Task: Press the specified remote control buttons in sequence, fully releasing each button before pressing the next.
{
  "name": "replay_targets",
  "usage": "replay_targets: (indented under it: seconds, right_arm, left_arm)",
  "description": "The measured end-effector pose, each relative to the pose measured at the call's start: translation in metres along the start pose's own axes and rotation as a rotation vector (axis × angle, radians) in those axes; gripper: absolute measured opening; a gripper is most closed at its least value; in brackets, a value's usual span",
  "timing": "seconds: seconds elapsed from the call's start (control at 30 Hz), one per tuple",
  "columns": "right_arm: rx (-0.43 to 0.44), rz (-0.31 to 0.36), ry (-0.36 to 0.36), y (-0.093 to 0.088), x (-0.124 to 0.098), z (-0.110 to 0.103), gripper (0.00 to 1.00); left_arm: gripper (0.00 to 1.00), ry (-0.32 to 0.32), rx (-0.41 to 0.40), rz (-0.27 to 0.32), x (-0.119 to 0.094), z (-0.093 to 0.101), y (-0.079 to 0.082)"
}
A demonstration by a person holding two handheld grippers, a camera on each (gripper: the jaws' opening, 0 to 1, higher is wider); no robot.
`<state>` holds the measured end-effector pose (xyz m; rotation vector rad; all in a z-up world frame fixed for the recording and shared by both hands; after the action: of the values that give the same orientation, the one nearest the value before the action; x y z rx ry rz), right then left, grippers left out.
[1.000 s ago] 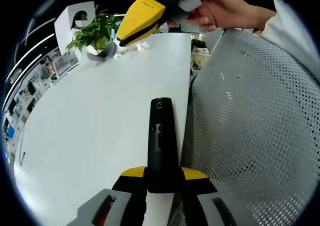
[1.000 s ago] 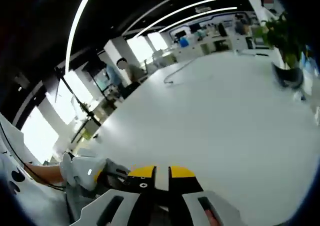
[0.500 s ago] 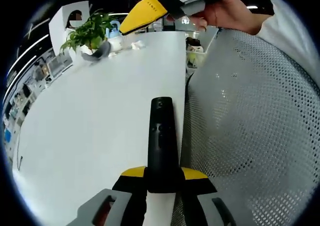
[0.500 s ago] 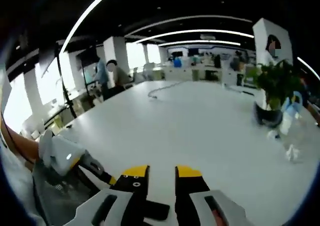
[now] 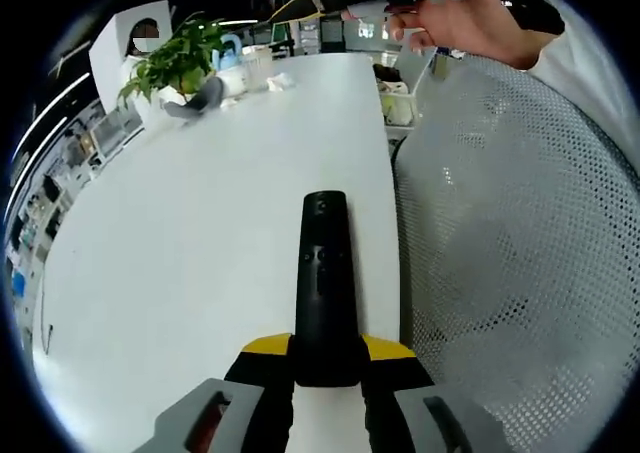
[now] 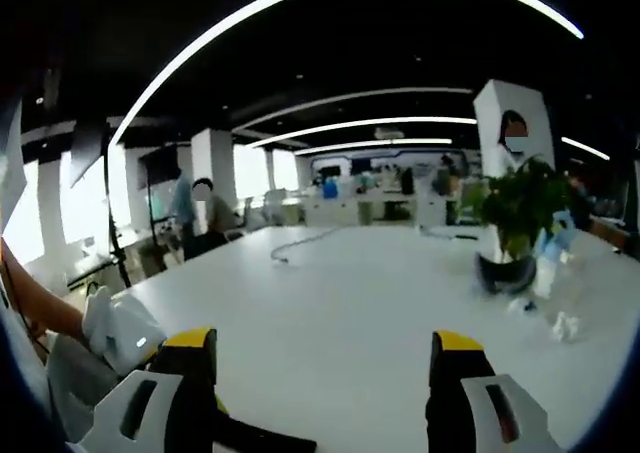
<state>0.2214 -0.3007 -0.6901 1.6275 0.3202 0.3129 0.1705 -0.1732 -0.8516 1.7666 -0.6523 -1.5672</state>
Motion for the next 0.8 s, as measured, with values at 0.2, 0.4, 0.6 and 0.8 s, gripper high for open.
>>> replay_targets:
  seconds: [0.2,0.4,0.6,0.8]
  right_arm:
    - [0.009,-0.013,0.005,-0.003,0.001,-0.001,0.90]
    - [-0.001,-0.029,0.023,-0.006,0.002,-0.005,0.90]
    - [0.002,-0.058,0.019,-0.011,0.002,-0.004,0.88]
    - [0.006,-0.056,0.013,-0.011,0.001,-0.002,0.87]
  left_arm:
    - [0.24,-0.015,-0.070,-0.024,0.000,-0.009,-0.002]
    - [0.24,0.004,-0.055,-0.056,-0.001,-0.031,-0.005]
    - [0.24,0.026,-0.029,-0.082,-0.001,-0.058,-0.006]
    - [0.24,0.019,0.018,-0.109,0.000,-0.072,-0.004]
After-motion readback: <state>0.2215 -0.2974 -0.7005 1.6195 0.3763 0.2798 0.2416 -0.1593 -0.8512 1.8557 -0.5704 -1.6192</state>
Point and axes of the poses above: the point that each gripper's makers call its tool centre point, and the gripper's own axes: x roughly forward along the fingers, z roughly to its right, y roughly out of its top, the point moved 1 cm from there along -x, roughly backward along the fingers, and after that the axes turned 15 degrees about z, right-handed, at the moved point
